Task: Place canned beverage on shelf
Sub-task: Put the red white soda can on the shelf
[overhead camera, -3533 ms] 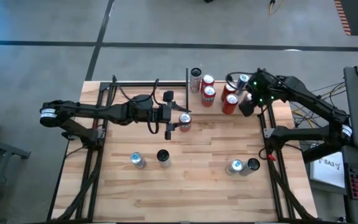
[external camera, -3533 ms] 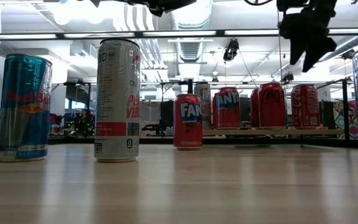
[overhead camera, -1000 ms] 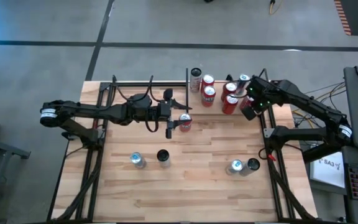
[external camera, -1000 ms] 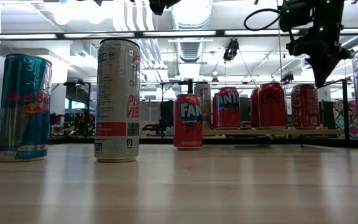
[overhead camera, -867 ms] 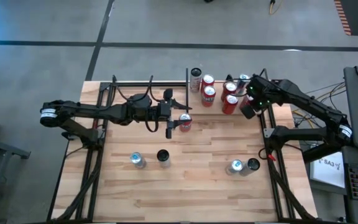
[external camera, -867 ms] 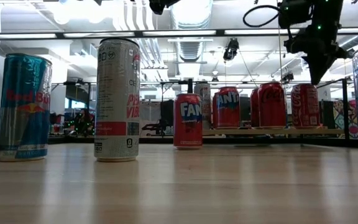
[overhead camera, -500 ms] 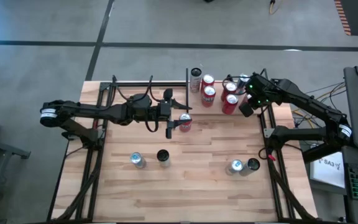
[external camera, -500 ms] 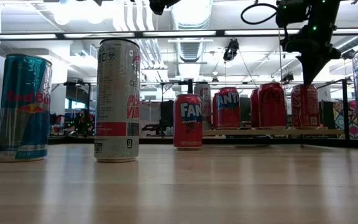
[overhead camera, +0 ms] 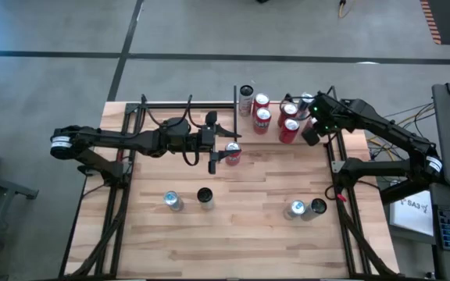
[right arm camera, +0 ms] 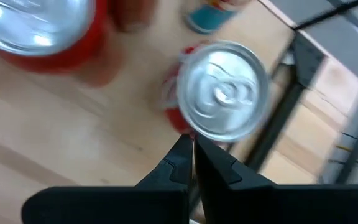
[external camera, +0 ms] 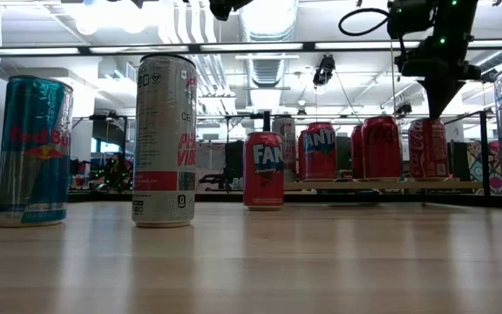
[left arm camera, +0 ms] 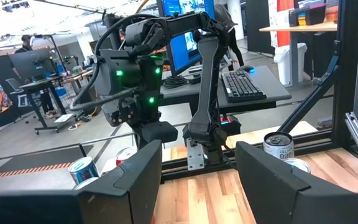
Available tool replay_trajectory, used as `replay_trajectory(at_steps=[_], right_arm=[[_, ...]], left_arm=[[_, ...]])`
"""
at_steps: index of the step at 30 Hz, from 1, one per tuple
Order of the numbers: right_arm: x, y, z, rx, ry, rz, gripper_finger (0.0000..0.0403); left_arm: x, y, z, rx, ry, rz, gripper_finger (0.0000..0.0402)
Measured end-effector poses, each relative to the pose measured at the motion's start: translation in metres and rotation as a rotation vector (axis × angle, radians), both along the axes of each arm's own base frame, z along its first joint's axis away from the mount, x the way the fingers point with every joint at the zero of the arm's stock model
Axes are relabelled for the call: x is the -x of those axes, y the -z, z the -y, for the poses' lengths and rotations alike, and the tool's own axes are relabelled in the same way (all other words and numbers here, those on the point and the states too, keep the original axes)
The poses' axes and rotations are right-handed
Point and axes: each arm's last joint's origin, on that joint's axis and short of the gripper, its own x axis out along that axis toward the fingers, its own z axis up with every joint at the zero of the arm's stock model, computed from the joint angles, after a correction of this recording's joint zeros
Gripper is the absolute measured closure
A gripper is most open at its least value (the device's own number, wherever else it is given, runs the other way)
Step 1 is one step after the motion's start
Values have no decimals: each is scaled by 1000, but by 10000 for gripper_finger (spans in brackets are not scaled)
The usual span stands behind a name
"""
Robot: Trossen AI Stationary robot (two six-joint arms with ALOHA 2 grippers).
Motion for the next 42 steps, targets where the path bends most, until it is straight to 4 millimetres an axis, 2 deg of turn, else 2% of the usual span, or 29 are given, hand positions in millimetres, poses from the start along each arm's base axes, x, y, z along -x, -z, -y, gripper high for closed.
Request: replay_trajectory(at_steps=[3,8,13,19,34,42], right_arm=[[4,0,0,26,25,-62,394],[5,-2,0,22,36,-58,394],[-1,-13,0,-13,27,75,394],[-8,-13,1,-69,-17,183,394],[-18,-1,14,-45,15,60,394],[-17,3,13,-77,16,11,394]], left_arm=[[0,1,0,3,0,-7,212],[0,2,0,4,0,-19,212],[0,3,0,6,0,-34,212],[0,4,0,3,0,-40,212],[0,5,0,3,0,-46,212],[0,5,0,3,0,-46,212]])
